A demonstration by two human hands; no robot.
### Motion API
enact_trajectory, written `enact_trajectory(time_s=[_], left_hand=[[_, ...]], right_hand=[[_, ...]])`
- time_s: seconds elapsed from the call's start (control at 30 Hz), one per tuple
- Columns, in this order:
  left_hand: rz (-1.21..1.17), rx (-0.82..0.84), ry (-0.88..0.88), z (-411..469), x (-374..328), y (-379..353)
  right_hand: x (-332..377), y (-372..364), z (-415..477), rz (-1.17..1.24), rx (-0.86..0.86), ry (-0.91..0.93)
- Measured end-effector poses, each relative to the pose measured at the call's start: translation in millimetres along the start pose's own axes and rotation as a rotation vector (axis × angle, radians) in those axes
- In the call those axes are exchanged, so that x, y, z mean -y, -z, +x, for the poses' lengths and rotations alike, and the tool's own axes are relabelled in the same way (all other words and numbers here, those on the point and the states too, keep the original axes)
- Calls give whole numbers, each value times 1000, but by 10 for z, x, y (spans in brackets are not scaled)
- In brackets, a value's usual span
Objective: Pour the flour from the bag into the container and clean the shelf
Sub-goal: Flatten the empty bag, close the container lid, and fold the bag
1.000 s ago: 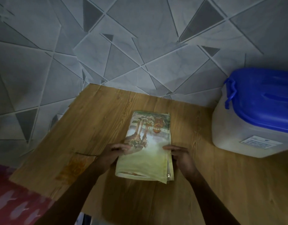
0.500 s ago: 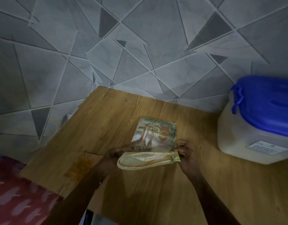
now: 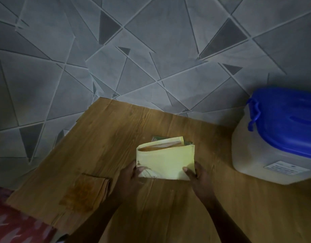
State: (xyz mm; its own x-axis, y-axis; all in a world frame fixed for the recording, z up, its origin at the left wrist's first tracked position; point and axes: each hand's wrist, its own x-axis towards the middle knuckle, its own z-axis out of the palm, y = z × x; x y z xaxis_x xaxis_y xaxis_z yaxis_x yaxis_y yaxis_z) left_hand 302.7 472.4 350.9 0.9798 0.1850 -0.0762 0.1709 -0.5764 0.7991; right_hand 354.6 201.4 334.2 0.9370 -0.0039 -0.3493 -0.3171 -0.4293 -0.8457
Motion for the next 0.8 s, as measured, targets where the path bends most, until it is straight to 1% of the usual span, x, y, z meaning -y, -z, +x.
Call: enact_trajectory(time_s=[0.03, 0.07, 0.17, 0.23, 0.3, 0.37, 0.43, 0.53, 0.63, 0.7, 0.8], left_hand=[[88, -19, -2, 26, 6, -4], [124, -31, 8, 67, 34, -34], [153, -21, 17, 139, -62, -97], [270, -60, -38, 199, -60, -175], [288, -49, -9, 263, -23, -238], [266, -22, 59, 310, -2, -330], [254, -17, 98, 324, -67, -382], [247, -77, 137, 341, -162, -448], [128, -142, 262, 416, -203, -526], [43, -140, 333, 466, -199, -563], [6, -105, 409, 556, -114, -600]], right_hand=[[8, -7, 5, -11, -29, 1], [11, -10, 24, -38, -49, 2], [2, -10, 65, -127, -59, 5], [-20, -17, 78, -166, -70, -13], [-55, -38, 76, -175, -128, 1], [-51, -24, 60, -171, -199, -5], [-79, -20, 87, -174, -219, -29], [-132, -29, 170, -196, -214, -81], [-42, -12, 235, -171, -223, -98], [2, -13, 284, -159, -211, -124], [-2, -15, 333, -95, -202, -152]])
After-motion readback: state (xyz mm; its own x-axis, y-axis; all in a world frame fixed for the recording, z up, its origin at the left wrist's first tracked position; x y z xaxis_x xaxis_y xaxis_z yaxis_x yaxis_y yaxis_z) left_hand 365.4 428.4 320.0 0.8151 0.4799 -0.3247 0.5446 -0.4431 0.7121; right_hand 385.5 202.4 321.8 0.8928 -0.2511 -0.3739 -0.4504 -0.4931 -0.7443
